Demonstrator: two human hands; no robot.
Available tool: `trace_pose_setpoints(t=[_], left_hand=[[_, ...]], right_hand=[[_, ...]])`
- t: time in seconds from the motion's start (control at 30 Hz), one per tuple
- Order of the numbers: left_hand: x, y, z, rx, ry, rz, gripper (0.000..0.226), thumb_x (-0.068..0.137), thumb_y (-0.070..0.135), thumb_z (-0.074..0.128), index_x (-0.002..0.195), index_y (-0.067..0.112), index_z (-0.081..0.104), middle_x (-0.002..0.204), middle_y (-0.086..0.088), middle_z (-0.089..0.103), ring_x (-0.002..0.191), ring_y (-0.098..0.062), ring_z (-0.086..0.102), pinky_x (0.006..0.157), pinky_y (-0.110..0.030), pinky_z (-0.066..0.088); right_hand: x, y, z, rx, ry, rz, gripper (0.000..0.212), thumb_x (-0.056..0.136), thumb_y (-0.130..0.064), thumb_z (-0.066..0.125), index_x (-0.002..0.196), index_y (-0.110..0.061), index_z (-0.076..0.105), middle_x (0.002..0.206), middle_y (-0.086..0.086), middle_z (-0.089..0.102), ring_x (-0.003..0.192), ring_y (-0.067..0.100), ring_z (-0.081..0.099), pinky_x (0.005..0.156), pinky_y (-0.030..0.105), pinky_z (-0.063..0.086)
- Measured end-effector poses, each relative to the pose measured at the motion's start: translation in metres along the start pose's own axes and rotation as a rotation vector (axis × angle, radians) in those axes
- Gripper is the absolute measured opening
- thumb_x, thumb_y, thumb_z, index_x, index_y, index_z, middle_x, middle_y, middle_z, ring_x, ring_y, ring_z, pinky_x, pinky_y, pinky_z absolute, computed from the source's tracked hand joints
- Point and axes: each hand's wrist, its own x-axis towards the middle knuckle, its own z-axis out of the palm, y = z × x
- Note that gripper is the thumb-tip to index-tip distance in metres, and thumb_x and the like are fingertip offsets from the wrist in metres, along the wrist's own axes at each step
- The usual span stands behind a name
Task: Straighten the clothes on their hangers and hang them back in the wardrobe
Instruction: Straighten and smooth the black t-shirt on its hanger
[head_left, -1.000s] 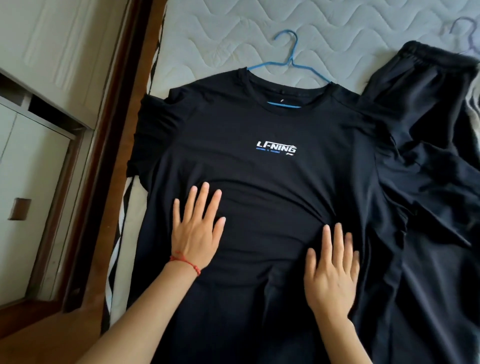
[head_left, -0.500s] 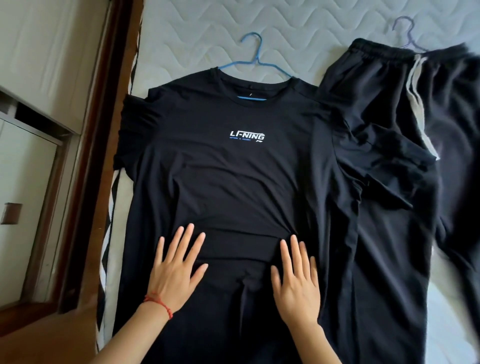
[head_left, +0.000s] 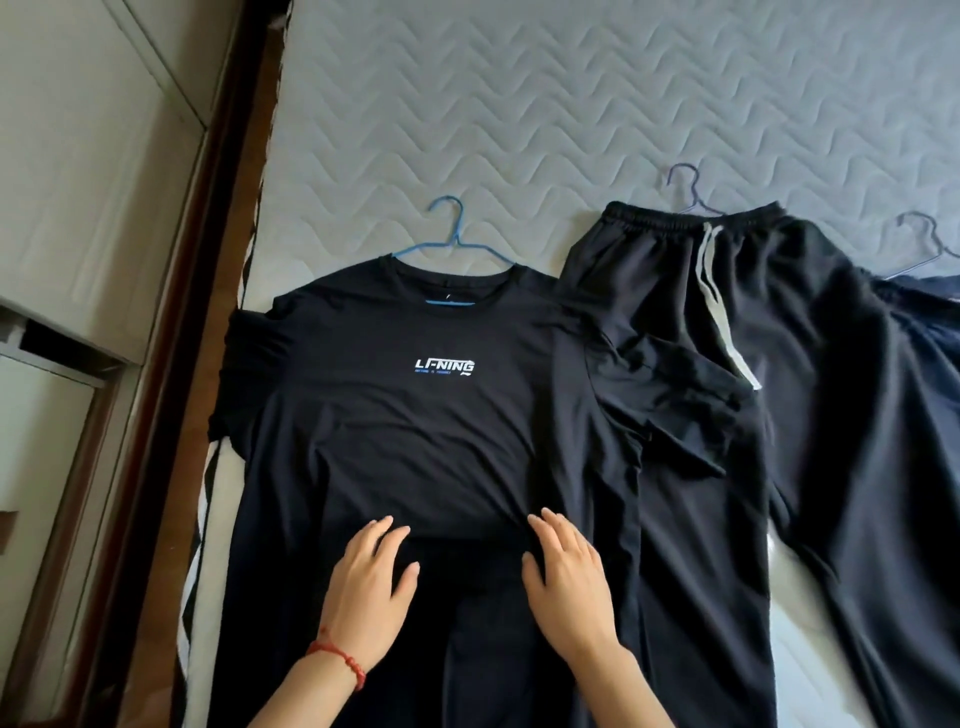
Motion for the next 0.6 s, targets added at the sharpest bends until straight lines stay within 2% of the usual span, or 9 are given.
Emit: trace_pose_setpoints(t=[0.07,0.17,0.33,0.47,0.6], left_hand=[[0.018,0.010,-0.002,-0.052,0.058,-0.006,0.041,0.090,0.026,0.054,0.130,0.016,0.051,0.141,0.002,0.043,0.135,-0.013,0.033,0.107,-0.029,0.034],[0.053,0.027,-0.005,-0.061,0.111,0.010,0.037,0.089,0.021,0.056,0.124,0.013,0.056,0.133,0.000,0.051,0.129,-0.016,0.041,0.102,-0.031,0.039],[0.128,0.051,0.000,-0.106,0.213,0.004,0.030,0.088,0.015,0.057,0.117,0.009,0.060,0.124,-0.004,0.057,0.122,-0.020,0.046,0.098,-0.029,0.038],[0.193,0.078,0.000,-0.205,0.313,-0.091,0.026,0.088,0.012,0.054,0.113,0.007,0.062,0.121,-0.006,0.058,0.121,-0.022,0.045,0.095,-0.024,0.034],[0.265,0.096,-0.014,-0.145,0.378,-0.032,0.027,0.089,0.014,0.051,0.114,0.007,0.060,0.122,-0.009,0.058,0.121,-0.025,0.045,0.101,-0.035,0.037]], right_hand=[[0.026,0.007,-0.010,0.020,0.041,-0.017,0.038,0.078,-0.028,0.051,0.110,-0.014,0.066,0.115,0.003,0.068,0.108,0.020,0.064,0.088,0.035,0.051],[0.073,0.022,-0.019,0.036,0.114,-0.047,0.044,0.081,-0.030,0.039,0.111,-0.011,0.065,0.118,0.006,0.066,0.112,0.024,0.061,0.090,0.040,0.050],[0.152,0.050,-0.023,-0.017,0.185,-0.059,0.047,0.083,-0.030,0.037,0.118,-0.009,0.060,0.127,0.011,0.059,0.123,0.030,0.052,0.099,0.046,0.042],[0.180,0.074,-0.004,-0.042,0.140,-0.068,0.049,0.087,-0.033,0.034,0.125,-0.011,0.054,0.138,0.010,0.050,0.132,0.027,0.040,0.106,0.046,0.035],[0.180,0.087,0.017,-0.066,0.167,-0.118,0.048,0.089,-0.030,0.035,0.130,-0.012,0.048,0.144,0.009,0.043,0.136,0.022,0.025,0.112,0.039,0.015]])
